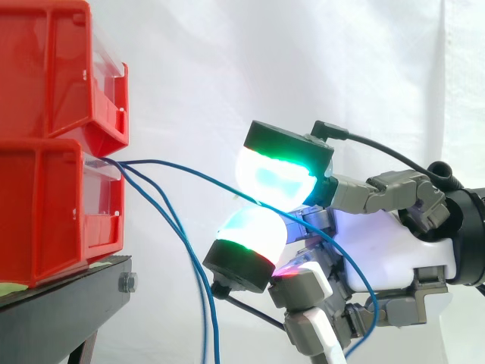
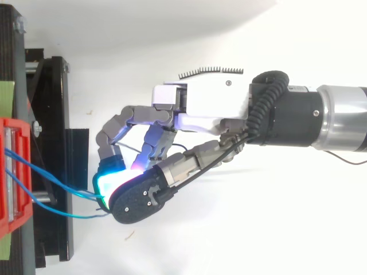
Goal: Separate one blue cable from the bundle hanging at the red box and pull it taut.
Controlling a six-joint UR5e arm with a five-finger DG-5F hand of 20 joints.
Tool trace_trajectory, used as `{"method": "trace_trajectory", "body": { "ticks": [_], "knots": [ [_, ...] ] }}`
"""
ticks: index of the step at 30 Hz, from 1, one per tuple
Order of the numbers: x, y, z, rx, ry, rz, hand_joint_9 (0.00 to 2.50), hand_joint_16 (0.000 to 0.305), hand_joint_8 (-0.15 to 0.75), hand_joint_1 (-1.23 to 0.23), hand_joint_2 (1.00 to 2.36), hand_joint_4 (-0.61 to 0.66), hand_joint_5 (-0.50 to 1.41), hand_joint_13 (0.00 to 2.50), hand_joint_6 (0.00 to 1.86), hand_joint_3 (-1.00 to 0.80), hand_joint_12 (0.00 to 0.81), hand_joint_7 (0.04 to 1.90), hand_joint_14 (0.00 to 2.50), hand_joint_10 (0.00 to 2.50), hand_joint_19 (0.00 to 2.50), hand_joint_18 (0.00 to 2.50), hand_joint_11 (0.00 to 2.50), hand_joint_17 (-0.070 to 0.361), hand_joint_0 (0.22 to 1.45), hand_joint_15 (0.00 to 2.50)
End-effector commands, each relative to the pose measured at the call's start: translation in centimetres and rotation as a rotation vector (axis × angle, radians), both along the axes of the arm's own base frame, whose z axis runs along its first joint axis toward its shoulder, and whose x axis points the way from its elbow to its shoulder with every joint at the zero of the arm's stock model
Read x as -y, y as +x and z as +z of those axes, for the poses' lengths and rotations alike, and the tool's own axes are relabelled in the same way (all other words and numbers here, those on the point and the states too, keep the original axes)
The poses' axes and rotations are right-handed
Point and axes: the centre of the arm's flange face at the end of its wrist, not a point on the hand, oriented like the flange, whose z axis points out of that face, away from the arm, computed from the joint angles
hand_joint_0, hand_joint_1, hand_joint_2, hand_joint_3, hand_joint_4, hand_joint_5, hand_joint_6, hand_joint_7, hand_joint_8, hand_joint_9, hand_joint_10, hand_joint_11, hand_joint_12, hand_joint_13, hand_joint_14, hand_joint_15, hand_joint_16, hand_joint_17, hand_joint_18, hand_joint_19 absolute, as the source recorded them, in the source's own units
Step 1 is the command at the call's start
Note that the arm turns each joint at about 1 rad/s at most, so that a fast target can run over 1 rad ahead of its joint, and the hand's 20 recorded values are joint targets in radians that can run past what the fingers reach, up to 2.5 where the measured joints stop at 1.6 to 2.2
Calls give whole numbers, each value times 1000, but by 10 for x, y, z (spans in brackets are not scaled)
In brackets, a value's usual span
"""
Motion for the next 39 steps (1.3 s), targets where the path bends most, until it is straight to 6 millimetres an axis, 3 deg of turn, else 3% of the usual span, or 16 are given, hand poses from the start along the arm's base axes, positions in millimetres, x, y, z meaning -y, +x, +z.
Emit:
{"method": "trace_trajectory", "body": {
  "ticks": [1,4,12,14,17,33,39],
  "knots": [
    [-1,0,0,0,-1,2,1193,42,308,-733,1000,16,-197,1139,890,-500,358,1083,22,23,559,1015,985,94,673,597],
    [-1,0,0,0,-1,2,1210,41,313,-716,1000,5,-196,1144,890,-496,358,1110,23,22,569,1014,999,93,663,609],
    [-3,0,0,0,1,3,1265,41,309,-790,1018,-185,-168,1152,894,-234,350,1203,21,25,576,1012,1013,91,644,616],
    [-2,0,0,0,1,0,1270,41,305,-794,1016,-93,-169,1154,895,-260,348,1156,21,25,574,1013,990,92,642,620],
    [-3,0,-1,-1,2,0,1270,41,315,-747,1005,22,-166,1154,861,-436,353,1088,23,25,586,1008,991,93,604,612],
    [-6,0,-1,-1,2,3,1307,45,330,-660,1000,81,-140,1188,802,-500,374,1055,22,24,568,1041,922,101,512,612],
    [-6,0,-1,-1,2,5,1310,41,322,-664,1005,43,-124,1185,779,-434,356,1151,21,26,602,1011,914,93,584,619]
  ]
}}
